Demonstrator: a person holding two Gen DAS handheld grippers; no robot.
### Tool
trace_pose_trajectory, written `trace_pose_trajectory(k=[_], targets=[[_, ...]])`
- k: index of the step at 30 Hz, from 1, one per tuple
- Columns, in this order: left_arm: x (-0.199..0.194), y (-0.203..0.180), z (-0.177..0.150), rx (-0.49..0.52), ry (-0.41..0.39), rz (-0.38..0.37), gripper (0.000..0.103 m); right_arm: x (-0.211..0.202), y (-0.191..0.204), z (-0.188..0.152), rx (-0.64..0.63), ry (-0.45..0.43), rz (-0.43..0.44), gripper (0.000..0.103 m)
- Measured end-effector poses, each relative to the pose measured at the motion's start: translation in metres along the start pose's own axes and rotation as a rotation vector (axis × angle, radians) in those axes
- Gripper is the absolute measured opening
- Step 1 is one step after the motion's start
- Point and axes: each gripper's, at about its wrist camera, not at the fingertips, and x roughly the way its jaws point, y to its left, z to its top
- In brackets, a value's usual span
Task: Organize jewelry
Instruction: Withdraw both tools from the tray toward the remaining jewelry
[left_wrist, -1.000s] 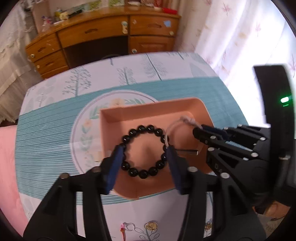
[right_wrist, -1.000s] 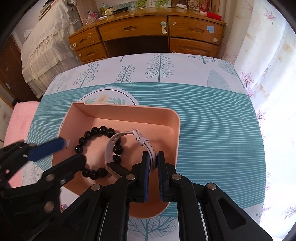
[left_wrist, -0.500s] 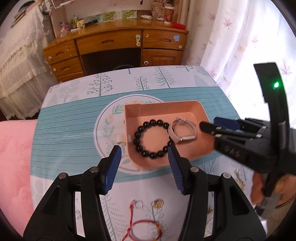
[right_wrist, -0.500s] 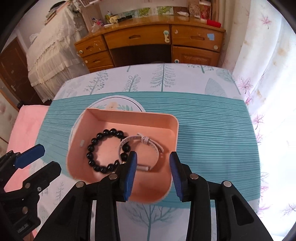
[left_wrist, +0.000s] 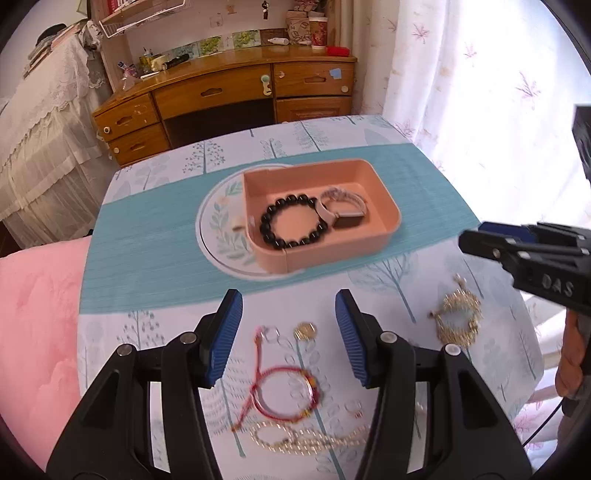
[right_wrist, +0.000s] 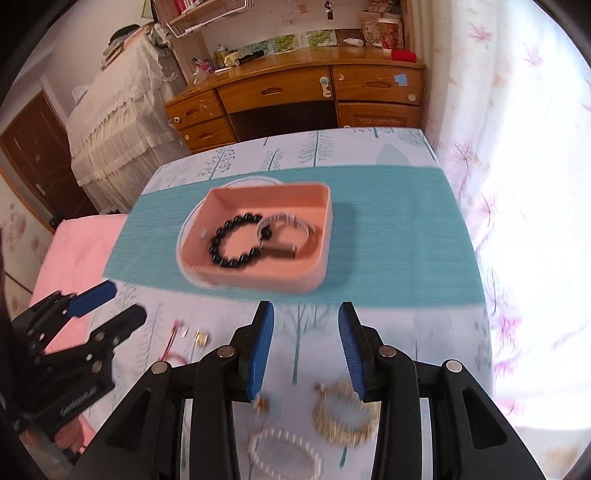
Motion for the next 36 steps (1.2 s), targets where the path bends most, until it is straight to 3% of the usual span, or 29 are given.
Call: trace_pose_trajectory(k=[5,14,22,27,31,36], targets=[[-0.006,-0.016,-0.029,0.034,0.018,-0.026,0.049,-0.023,-0.002,-0.062,-0.021,0.030,-0.016,0.037],[-0.006,-0.039,-0.095,0.134,0.058,-0.016,0.050,-0.025,-0.005,-0.163,-0.087,0.169,-0.048,0.037],[0.005,-0.003,-0.139,0.026,0.169,0.009,0.049,0.003,-0.014,-0.174,-0.061,0.215,-0.049,0.037],[0.008,0.031,-0.144,-0.094,0.197,0.014,0.049,0.013,-0.005,-0.168,-0.096,0.207,-0.066,0.036],[0.012,0.041,-0.140,-0.132,0.209,0.006,0.049,0.018,0.005,-0.166,-0.151,0.184,-0.101,0.033],[0.019,0.030,-0.130,-0.094,0.211,-0.007,0.049,0.024,0.012,-0.163,-0.188,0.161,-0.129,0.011]])
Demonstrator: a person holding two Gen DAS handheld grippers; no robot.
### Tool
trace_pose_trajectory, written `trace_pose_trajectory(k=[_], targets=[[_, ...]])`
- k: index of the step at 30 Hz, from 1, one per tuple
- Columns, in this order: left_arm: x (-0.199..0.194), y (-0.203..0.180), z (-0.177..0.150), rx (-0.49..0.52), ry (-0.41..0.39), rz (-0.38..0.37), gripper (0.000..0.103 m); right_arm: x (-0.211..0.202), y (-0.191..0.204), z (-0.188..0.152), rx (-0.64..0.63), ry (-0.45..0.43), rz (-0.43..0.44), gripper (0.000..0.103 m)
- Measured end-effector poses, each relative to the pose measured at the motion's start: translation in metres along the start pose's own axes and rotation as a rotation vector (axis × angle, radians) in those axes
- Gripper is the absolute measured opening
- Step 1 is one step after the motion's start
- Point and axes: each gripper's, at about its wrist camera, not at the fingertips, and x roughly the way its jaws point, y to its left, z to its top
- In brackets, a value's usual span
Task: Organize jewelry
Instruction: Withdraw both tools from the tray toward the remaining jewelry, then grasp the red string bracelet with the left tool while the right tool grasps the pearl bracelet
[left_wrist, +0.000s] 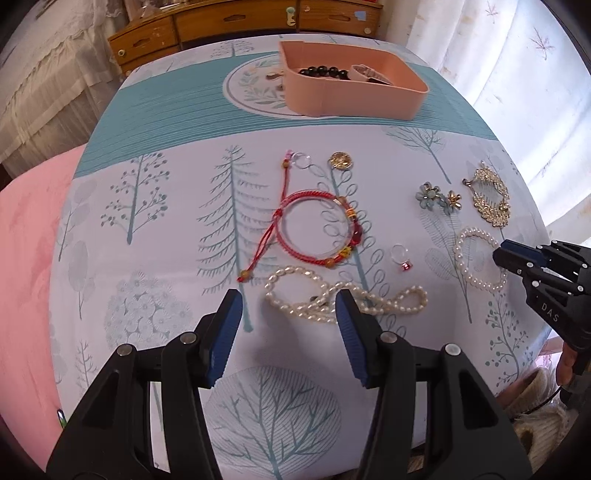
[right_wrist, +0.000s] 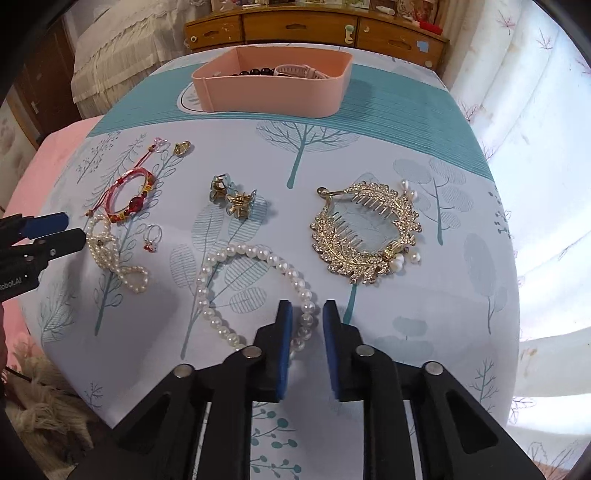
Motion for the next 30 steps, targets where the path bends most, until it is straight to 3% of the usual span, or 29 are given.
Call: trace_pose_trajectory(k=[5,13,22,27,30], targets=[[0.008,-0.019,0.018,0.071,-0.010,-0.009,0.049,0.000,-0.010,0.000,0.052,-0.001,0.041,0.008],[0.033,-0.029,0.037,0.143,0.045,-0.013,0.049,-0.001,-0.012,-0.002,0.060,0.000,0.064,0.008],[0.032,-0.034,0.042,0.205,0.054,-0.002,0.046,-0.003,-0.013,-0.005,0.061,-0.006,0.071,0.008],[0.023,-0.045,0.046,0.295,0.041,-0.010,0.046,-0.003,-0.013,-0.005,0.064,-0.006,0.073,0.008],[0.032,-0.051,0.044,0.350,0.080,0.012,0.046,-0.003,-0.013,-0.005,0.069,-0.007,0.078,0.008]])
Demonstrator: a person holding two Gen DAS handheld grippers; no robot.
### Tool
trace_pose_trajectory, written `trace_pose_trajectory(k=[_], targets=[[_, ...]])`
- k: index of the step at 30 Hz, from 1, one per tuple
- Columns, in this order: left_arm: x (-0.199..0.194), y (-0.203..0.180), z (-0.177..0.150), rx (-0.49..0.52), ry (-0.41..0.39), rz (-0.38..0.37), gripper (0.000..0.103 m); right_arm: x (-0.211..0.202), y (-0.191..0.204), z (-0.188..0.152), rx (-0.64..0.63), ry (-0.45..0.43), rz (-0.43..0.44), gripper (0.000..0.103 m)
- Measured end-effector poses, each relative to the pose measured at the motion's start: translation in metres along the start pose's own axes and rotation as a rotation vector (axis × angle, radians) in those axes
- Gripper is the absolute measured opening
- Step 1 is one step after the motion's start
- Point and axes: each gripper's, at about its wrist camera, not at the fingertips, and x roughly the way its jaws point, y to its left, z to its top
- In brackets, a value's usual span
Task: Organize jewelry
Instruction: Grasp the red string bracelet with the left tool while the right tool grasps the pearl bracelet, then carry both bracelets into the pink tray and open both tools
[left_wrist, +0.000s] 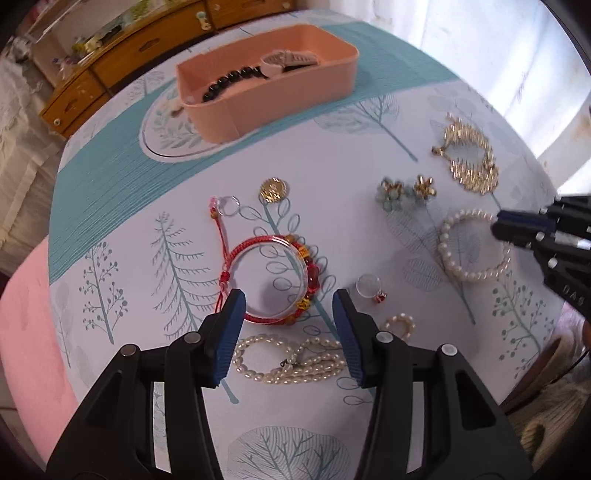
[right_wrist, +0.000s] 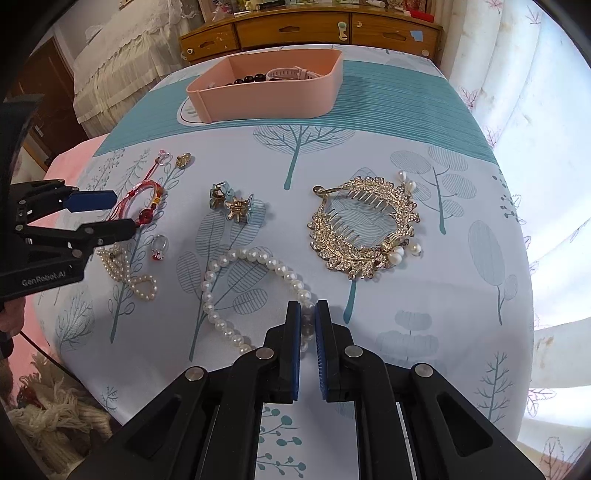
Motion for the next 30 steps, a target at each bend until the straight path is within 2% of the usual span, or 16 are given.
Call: trace_pose_trajectory(k=[2,9,11,14,19,22,25,30], targets=[[0.006,-0.003,0.000,0.022,0.014,0.016,0.044,0.000,-0.001,0.000,0.003,-0.001,0.004,0.008],[0.010,-0.007,0.004,0.048,0.039,-0.031,0.008,0.000,-0.001,0.000,0.005,-0.004,0.010,0.008],[0.009,-0.010,0.004,0.049,0.043,-0.024,0.008,0.000,-0.003,0.000,0.012,-0.005,0.017,0.008],[0.005,-0.004,0.005,-0.008,0.030,-0.060,0.008,-0.002,-0.006,-0.001,0.029,-0.010,0.054,0.008],[-0.020,0.008,0.007,-0.097,-0.028,-0.058,0.008,-0.021,-0.007,-0.001,0.036,-0.070,0.089,0.007],[-0.044,0.013,0.013,-0.115,-0.078,-0.051,0.008,-0.037,-0.004,0.004,0.033,-0.107,0.111,0.007],[-0.069,0.013,0.017,-0.119,-0.125,-0.046,0.008,-0.061,0.003,0.016,0.012,-0.159,0.134,0.007],[-0.100,0.026,0.043,-0.119,-0.203,-0.017,0.008,-0.097,0.014,0.047,-0.039,-0.258,0.150,0.007]])
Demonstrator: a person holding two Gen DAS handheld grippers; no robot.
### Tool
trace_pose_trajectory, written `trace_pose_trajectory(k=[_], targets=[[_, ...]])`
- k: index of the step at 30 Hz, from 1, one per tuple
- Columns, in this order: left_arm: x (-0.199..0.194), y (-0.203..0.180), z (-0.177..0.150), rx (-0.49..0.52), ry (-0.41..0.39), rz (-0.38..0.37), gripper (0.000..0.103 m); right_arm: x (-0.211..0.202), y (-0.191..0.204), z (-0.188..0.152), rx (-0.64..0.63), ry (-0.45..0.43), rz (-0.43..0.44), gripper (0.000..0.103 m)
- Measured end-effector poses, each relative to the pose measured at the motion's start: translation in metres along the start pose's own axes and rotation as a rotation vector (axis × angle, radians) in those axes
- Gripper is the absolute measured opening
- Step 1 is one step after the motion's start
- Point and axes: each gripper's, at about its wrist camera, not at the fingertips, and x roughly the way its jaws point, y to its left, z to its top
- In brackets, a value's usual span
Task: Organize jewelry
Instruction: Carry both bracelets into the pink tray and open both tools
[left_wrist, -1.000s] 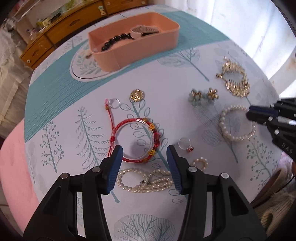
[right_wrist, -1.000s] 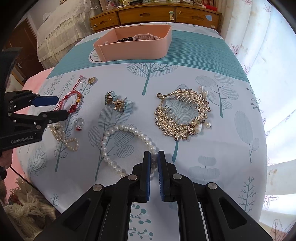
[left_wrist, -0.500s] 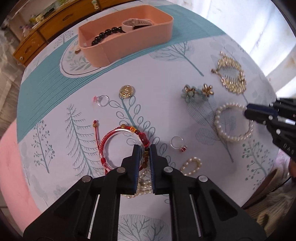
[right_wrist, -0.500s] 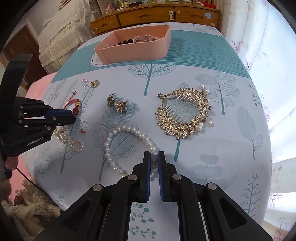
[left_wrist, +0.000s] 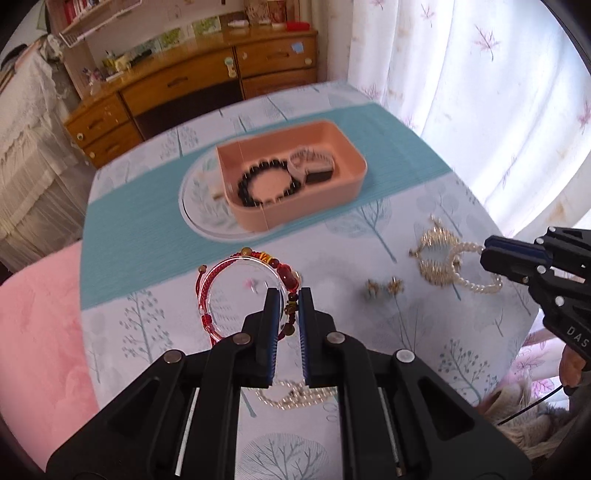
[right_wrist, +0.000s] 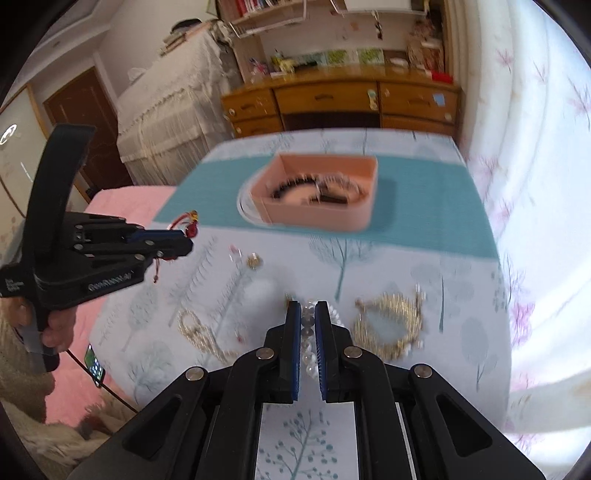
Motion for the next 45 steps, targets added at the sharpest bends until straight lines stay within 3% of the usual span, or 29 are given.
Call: trace_pose_trajectory(k=[5,9,19,23,27,29,31,39,45], targets=[[0.000,0.012,0.039,-0.029,-0.035,-0.009,0.008,-0.010,-0.002,0.058,0.009,-0.089,0.018,0.007],[0.022,0.022,0.072,-0.064,-0.033,-0.023,0.008,0.001,-0.008,0.109,0.035,-0.117,0.031,0.007],[0.122,0.033,0.120,-0.124,0.047,-0.004,0.008,0.080,-0.040,0.204,0.168,-0.054,0.035,0.007],[0.157,0.039,0.126,-0.148,0.101,0.018,0.009,0.120,-0.044,0.217,0.179,-0.020,0.019,0.007],[0.173,0.044,0.121,-0.179,0.162,-0.033,0.011,0.142,-0.044,0.219,0.182,0.000,0.026,0.007],[0.170,0.045,0.116,-0.176,0.148,-0.045,0.025,0.149,-0.041,0.219,0.175,0.003,0.032,0.007],[0.160,0.043,0.108,-0.171,0.111,-0.037,0.050,0.153,-0.037,0.220,0.171,0.005,0.046,0.007],[0.131,0.046,0.085,-0.152,0.049,0.000,0.052,0.175,-0.020,0.222,0.167,0.039,0.108,0.007],[0.125,0.053,0.075,-0.154,0.043,0.020,0.051,0.208,-0.041,0.209,0.216,0.122,0.038,0.007]])
